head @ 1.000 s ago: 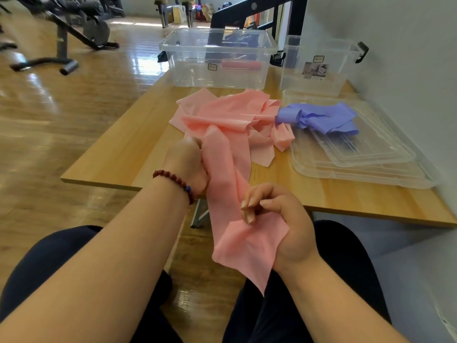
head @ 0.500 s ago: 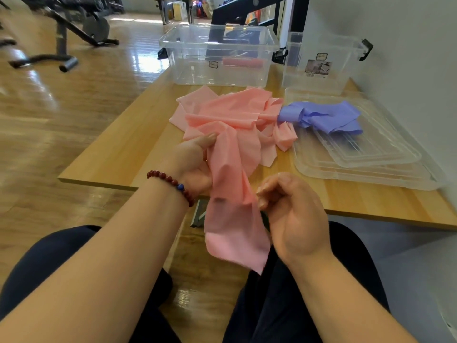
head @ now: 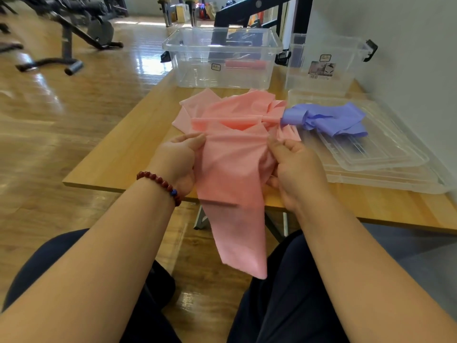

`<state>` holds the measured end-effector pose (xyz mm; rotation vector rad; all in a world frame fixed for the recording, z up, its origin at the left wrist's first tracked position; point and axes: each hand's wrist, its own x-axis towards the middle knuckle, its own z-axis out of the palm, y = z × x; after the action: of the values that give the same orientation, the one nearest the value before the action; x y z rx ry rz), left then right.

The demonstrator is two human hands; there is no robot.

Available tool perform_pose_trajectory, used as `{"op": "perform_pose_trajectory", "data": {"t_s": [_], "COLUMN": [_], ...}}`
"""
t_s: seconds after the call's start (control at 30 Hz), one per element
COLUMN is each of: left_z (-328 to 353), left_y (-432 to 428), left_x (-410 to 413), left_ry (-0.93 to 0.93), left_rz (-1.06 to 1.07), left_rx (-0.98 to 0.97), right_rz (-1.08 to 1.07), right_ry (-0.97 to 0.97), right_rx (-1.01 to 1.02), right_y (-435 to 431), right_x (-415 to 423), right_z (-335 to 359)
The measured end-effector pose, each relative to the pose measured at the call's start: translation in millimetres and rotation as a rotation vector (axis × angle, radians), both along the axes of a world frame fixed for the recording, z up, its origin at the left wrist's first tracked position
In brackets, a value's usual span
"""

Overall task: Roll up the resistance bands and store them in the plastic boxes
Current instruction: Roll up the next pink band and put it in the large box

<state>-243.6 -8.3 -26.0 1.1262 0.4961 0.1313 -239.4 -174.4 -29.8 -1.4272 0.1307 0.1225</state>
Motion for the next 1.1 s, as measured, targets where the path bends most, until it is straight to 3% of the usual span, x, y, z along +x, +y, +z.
{"op": "perform_pose_trajectory", "data": {"t_s": [0.07,0.13,0.23,0.33,0.4,0.6,0.7,0.87,1.1], "left_z": [0.5,2.1,0.3,-5.8,-5.4,9.3,14.2,10.6,7.3], "left_y": [-0.2,-3.3,-7.1,-9.9,-9.3,-14.3,-10.7,-13.4,-12.1], "left_x": [-0.4,-5.1,-17.1,-21.4,-18.5,-10.0,-10.5,-30.7,-18.9], "left_ry": [-0.036,-0.083,-0.064,-0.069,-0.084,-0.149,-0.136,-0.033,-0.153], "left_rz": [0.010,-0.166,-0.414,-0.267,-0.179,-0.146,-0.166,-0.457,-0.154], "left_rx": [-0.052,-0.099,0.100,0.226,0.163,-0.026,-0.006,0.094,0.027], "right_rz": [-0.007,0.002,-0.016,-0.009,0.110,0.461,0.325,0.143,0.234], "right_ry": [-0.001,0.018,0.042,0.060,0.087,0.072,-0.028,-0.143,-0.112], "right_rx": [0.003,0.046,0.164,0.253,0.326,0.226,0.230,0.136,0.106], "right_y": [0.3,3.5,4.9,0.3,-1.9,-11.0,-12.9,-12.8,-22.0], "right_x": [4.8,10.5,21.2,27.9,23.2,-7.9,-4.6,9.7,12.6], "right_z": [1.1,2.5,7.2,10.6,8.0,-13.7,-16.6,-10.1,-12.8]}}
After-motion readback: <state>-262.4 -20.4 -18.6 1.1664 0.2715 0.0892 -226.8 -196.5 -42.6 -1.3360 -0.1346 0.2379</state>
